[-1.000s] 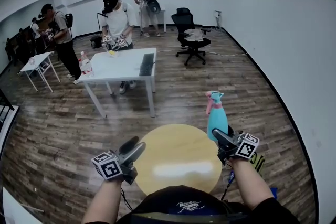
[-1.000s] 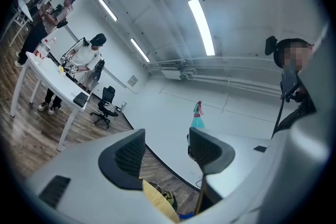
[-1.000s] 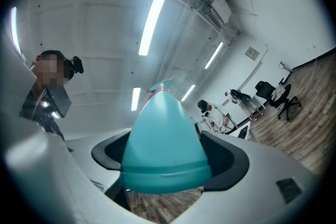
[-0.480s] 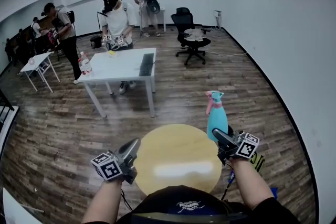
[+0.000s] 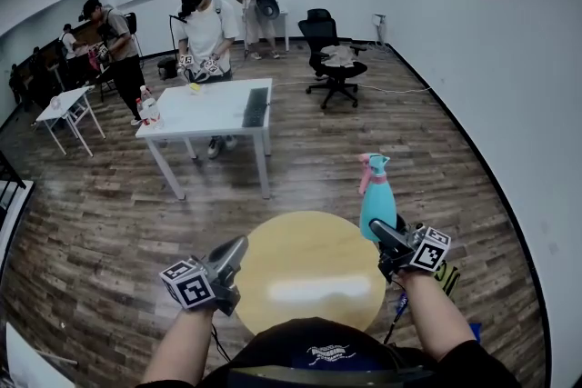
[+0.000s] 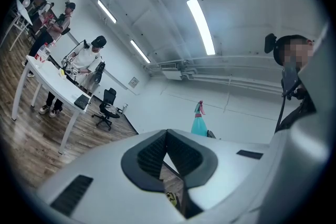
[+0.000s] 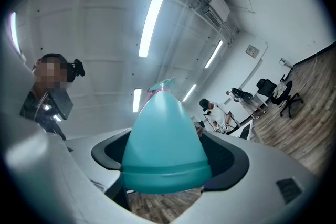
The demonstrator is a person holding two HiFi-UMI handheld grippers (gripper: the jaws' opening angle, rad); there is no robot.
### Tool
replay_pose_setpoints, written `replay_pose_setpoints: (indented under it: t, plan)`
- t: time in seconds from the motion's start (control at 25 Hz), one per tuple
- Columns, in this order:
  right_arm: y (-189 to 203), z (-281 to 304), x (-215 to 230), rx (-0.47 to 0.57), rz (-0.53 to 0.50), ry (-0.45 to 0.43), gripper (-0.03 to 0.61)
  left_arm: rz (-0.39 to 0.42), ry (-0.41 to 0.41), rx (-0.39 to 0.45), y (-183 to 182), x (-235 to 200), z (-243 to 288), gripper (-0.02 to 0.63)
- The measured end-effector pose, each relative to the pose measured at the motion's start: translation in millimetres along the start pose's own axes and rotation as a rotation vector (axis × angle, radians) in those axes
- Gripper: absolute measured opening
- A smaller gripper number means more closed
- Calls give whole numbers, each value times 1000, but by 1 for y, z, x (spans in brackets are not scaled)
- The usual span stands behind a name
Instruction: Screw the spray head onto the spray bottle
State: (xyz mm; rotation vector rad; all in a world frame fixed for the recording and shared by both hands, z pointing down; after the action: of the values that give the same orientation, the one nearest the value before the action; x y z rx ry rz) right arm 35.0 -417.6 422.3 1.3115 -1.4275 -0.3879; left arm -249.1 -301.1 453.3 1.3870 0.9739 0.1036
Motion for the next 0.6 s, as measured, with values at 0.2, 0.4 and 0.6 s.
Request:
replay_pose_setpoints:
  t: [0.2,0.4,0.6]
  plan:
    - [5,-2,7,-3,18,7,431,-6,9,-14,5,-6,7,2]
    - [30,9,20,-37,66,11,431,-28,-13,-40,13,-23,4,2]
    - [45,15,31,-60,95,4,431,-39,-20,-54,19,-33,9,2]
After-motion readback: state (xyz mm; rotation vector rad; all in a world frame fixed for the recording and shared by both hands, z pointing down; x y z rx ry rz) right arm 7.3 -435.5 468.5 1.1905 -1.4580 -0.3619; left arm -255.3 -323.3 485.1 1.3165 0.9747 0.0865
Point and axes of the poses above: the fingertips, and each gripper's own axes: z forward along the fingers, x to its right, y out of its underside, the point moved 1 cm from there along -z, backward along the fingers, and after that the axes turned 4 degrees about y, right-handed, at the moved point
